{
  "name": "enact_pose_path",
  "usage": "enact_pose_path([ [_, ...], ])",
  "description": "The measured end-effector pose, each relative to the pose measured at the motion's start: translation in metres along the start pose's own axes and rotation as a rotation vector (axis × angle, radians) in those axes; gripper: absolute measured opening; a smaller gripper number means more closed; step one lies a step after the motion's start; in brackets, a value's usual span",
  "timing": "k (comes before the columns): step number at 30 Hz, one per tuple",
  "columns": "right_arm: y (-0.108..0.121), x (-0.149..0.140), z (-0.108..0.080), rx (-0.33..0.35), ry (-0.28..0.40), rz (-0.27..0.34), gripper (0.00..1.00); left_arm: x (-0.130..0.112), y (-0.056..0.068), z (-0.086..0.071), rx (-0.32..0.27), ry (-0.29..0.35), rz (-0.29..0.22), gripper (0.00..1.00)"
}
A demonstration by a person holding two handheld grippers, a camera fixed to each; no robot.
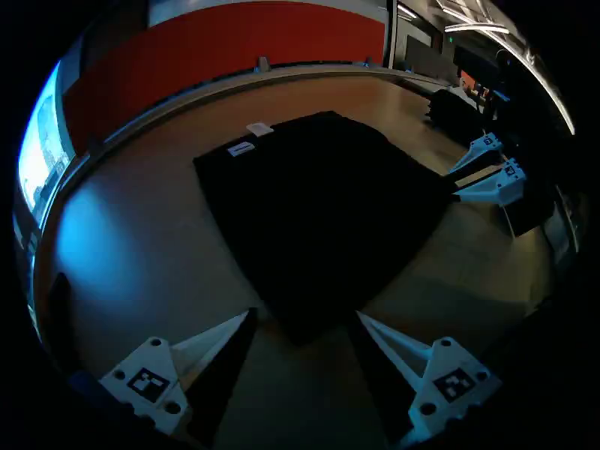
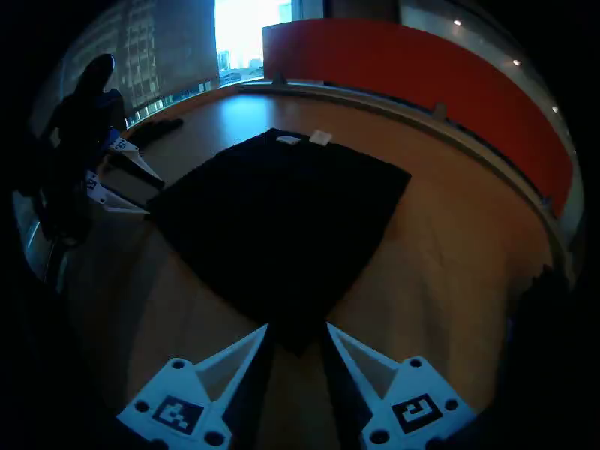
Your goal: Fold towel
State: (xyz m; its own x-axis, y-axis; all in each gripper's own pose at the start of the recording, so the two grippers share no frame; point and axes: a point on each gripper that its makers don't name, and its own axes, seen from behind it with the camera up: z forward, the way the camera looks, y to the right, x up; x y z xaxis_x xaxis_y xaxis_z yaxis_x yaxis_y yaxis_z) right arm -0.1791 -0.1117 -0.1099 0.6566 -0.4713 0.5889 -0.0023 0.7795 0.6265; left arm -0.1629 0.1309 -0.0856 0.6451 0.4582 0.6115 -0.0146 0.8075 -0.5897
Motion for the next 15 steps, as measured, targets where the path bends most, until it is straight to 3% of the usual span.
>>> enact_pose_path([
  [7, -0.0020, 0.0003, 0.0001, 0.002, -0.004, -0.001, 0.36, -0.0003, 0.0041, -0.0002, -0.011, -0.007, 0.011, 0.66],
  [9, -0.0023, 0.0006, 0.0002, 0.003, -0.005, -0.001, 0.32, -0.0002, 0.0052, -0.0002, -0.012, -0.010, 0.011, 0.56],
  [13, -0.0022, 0.0010, 0.0003, 0.005, -0.005, 0.001, 0.27, 0.0005, 0.0048, 0.0004, -0.009, -0.016, 0.008, 0.47],
  [15, -0.0030, 0.0008, 0.0004, 0.009, -0.006, 0.000, 0.25, 0.0010, 0.0034, 0.0008, -0.005, -0.020, 0.003, 0.33],
])
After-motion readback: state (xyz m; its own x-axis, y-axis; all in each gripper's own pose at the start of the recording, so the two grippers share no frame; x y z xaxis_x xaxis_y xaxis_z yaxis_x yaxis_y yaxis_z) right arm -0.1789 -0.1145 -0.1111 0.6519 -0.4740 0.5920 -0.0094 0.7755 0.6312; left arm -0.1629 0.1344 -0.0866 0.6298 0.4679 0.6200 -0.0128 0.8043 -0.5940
